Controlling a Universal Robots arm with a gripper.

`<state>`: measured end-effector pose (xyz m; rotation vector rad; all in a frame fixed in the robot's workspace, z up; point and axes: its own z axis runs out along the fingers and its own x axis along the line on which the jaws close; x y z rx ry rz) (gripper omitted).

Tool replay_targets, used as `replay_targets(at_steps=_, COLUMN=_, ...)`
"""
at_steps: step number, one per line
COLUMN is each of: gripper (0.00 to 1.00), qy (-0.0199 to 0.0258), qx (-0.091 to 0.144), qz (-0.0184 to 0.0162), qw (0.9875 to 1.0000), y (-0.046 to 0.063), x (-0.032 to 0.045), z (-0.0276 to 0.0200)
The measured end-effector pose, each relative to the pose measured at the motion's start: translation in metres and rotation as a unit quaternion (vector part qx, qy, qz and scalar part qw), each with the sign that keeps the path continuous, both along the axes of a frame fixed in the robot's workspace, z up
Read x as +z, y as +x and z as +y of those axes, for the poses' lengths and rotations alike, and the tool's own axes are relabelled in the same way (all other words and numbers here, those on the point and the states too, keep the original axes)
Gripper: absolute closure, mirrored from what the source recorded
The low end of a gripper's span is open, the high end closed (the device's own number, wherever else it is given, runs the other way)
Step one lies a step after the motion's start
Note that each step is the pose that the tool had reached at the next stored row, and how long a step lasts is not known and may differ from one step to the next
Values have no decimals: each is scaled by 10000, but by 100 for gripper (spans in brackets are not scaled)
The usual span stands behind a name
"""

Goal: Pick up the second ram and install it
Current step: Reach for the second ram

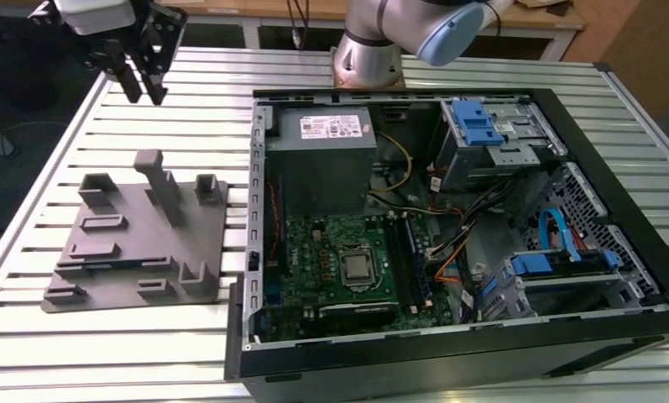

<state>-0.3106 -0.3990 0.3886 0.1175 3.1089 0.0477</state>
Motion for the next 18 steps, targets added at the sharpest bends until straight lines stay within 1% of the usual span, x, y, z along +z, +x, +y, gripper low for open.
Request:
replay_targets(at_steps=2, gripper=68, qy=0, qx=0, qz=-4, qw=10000, y=-81, x=-1, z=0)
replay_targets(at_steps=8, gripper=68, qy=0, qx=0, qz=-7, qw=10000, y=-277, x=-2, z=0)
replay_targets(at_steps=11, gripper=68, qy=0, qx=0, qz=-10, qw=10000, y=-399, x=-3, z=0)
replay_targets(at_steps=15, gripper=68, qy=1, qx=0, qz=-11, qw=10000, y=-521, x=-16, z=-1)
replay_targets(at_steps=17, gripper=68, qy=0, qx=0, qz=-11, qw=10000, y=-569, x=-28, z=-23)
replay_targets(at_steps=18, gripper=68, qy=1, qx=1, qz=-11, qw=10000, y=-587, x=-33, z=-47)
